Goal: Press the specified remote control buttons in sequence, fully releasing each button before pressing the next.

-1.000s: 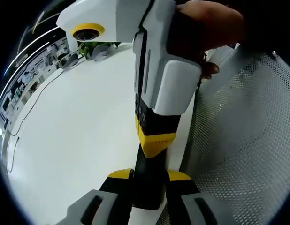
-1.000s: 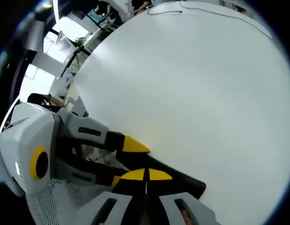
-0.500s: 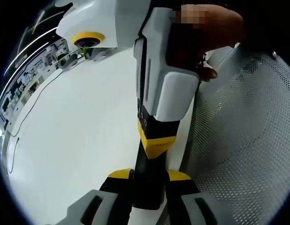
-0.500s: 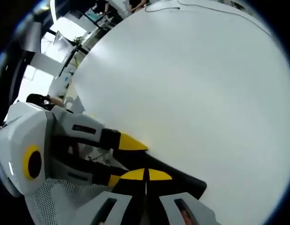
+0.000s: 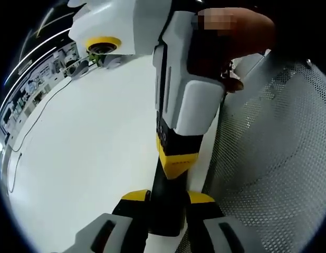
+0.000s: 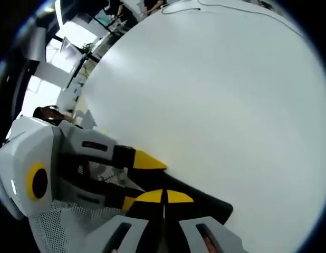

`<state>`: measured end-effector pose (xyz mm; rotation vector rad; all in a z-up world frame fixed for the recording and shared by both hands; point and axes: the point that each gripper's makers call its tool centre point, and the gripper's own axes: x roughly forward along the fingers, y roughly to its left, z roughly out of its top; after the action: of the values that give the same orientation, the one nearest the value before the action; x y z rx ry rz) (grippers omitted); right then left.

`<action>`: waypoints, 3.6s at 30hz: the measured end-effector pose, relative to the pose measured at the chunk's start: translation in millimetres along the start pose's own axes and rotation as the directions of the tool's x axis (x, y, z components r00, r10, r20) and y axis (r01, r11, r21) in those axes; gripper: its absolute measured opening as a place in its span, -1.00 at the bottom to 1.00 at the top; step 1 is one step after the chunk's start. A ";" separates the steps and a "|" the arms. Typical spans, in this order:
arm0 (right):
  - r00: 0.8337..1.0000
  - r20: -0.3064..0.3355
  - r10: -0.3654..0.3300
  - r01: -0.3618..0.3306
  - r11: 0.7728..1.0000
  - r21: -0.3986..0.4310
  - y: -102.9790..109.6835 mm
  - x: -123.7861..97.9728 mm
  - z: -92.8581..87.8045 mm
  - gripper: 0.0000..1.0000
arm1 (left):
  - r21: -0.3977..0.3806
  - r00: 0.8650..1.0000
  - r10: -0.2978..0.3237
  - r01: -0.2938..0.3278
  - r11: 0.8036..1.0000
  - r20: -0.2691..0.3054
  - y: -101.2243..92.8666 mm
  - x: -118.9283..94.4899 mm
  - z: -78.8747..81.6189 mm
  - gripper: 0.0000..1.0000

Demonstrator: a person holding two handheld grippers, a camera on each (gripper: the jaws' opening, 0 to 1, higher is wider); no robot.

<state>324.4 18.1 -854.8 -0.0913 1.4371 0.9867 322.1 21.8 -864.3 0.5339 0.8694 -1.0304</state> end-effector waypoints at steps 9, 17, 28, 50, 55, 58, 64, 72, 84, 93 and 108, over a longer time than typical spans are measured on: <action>1.000 0.008 -0.013 0.014 1.000 -0.015 0.9 -1.1 -0.1 -1.00 | 0.000 1.000 0.002 -0.002 1.000 0.001 0.0 0.1 0.4 -0.47; 0.998 0.038 0.050 -0.050 0.999 -0.012 13.1 0.1 7.2 -1.00 | 0.002 1.000 0.001 -0.001 1.000 -0.002 0.1 0.3 0.3 -0.47; 1.000 0.015 0.010 -0.009 0.998 -0.069 9.3 5.9 3.2 -1.00 | 0.012 1.000 -0.005 0.006 1.000 -0.010 0.1 1.1 1.3 -0.47; 1.000 0.019 -0.006 0.006 1.000 -0.003 7.8 0.7 3.7 -1.00 | -0.018 1.000 0.011 -0.012 1.000 -0.023 0.0 1.9 2.8 -0.47; 0.995 0.092 0.026 -0.029 0.999 0.035 10.8 -14.2 12.9 -1.00 | -0.024 1.000 0.018 -0.018 1.000 -0.024 0.1 1.9 2.6 -0.47; 0.989 0.148 0.028 -0.035 0.998 0.049 9.5 -26.6 20.1 -1.00 | -0.026 0.999 0.020 -0.021 0.999 -0.025 0.1 1.9 2.9 -0.47; 0.918 0.396 0.014 -0.047 0.996 0.073 11.4 -68.0 46.4 -1.00 | -0.030 0.999 0.022 -0.023 0.999 -0.034 0.5 2.3 3.0 -0.47; 0.768 0.638 -0.054 0.147 0.985 -0.093 21.5 -129.8 64.0 -1.00 | -0.035 0.999 0.027 -0.028 0.999 -0.047 0.6 2.3 3.2 -0.47; 0.466 0.853 -0.237 0.404 0.914 0.033 7.4 -223.3 32.3 -1.00 | -0.043 0.998 0.035 -0.038 0.998 -0.061 1.4 3.2 4.0 -0.47; 0.334 0.871 -0.360 0.532 0.835 0.141 -6.2 -260.0 3.7 -0.74 | -0.050 0.997 0.044 -0.047 0.998 -0.058 2.1 3.8 5.3 -0.47; 0.222 0.860 -0.459 0.544 0.791 0.282 -25.1 -273.6 -21.6 0.25 | -0.055 0.997 0.048 -0.051 0.997 -0.058 3.4 5.9 7.2 -0.48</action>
<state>369.6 -149.0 -640.2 -0.0556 0.2389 0.3588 329.2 14.9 -865.2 0.5370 0.9285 -0.9471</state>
